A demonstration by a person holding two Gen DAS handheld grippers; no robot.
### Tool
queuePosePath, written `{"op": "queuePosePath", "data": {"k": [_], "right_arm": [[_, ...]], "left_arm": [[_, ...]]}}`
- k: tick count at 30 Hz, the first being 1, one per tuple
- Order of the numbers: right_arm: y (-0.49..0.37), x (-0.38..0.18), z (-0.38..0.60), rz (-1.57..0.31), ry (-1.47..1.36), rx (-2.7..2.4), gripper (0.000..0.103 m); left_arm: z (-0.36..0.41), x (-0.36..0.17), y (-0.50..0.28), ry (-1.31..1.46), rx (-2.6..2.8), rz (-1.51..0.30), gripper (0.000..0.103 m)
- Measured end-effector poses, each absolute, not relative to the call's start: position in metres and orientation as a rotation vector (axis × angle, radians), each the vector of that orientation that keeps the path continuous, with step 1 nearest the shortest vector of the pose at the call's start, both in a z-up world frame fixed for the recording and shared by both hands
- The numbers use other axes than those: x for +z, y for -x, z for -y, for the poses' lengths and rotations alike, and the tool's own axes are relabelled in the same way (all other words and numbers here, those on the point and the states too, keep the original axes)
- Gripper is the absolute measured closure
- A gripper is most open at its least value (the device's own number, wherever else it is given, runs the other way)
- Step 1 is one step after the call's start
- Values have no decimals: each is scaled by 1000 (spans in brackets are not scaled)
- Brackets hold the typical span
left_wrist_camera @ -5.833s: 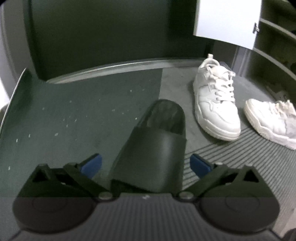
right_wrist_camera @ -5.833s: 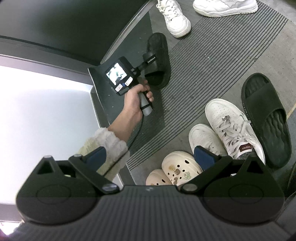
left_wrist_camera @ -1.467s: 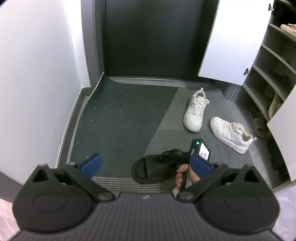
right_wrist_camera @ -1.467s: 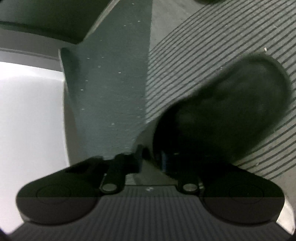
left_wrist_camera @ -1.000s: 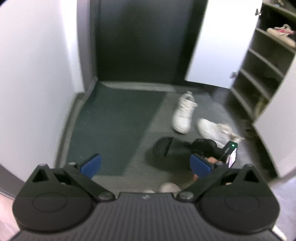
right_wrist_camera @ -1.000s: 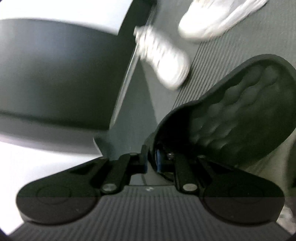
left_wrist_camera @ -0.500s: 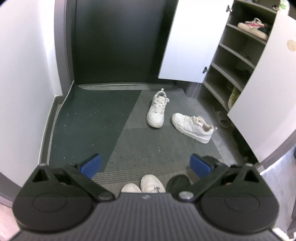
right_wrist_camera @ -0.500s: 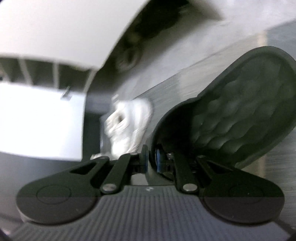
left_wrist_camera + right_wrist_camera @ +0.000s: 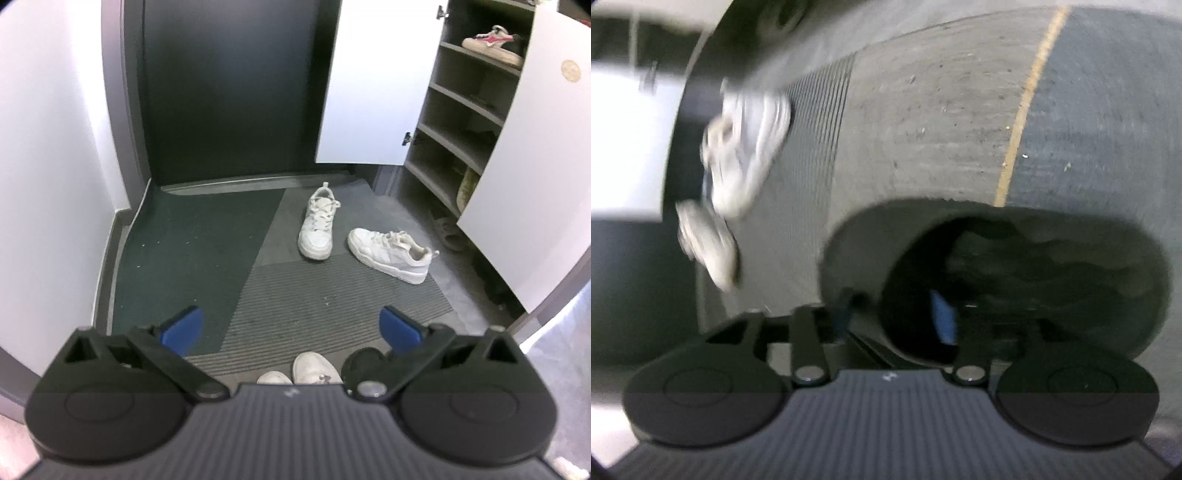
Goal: Organize scattered shoes
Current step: 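Set the black slide beside its mate with the right gripper and release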
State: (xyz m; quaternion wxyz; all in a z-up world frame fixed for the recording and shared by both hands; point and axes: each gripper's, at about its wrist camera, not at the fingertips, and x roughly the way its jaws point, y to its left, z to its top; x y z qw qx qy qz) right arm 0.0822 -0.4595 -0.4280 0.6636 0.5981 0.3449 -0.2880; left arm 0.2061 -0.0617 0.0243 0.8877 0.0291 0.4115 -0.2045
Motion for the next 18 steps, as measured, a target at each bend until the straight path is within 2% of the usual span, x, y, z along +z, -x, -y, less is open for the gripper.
{"op": "queuePosePath", "data": {"k": [7,9,10,13,16,18], "right_arm": [[-100,-411,426,-802,-1058,-453,43],[-114,-413,415,-876,-961,-441,45],[-120,-414,410,-910,-914,-461,49],[-129,-420,405,-946,-877,-554,73],[-127,-421,402,-909,-921,-573,86],[-134,-418,396,-926,-904,-532,90]], "left_arm": [[59,30,-203,-50,-442,-848,0],[57,31,-204,-43,-448,-849,0],[57,31,-204,-44,-448,-846,0],[56,30,-206,-51,-432,-842,0],[53,26,-211,-45,-413,-859,0],[52,25,-212,-43,-408,-866,0]]}}
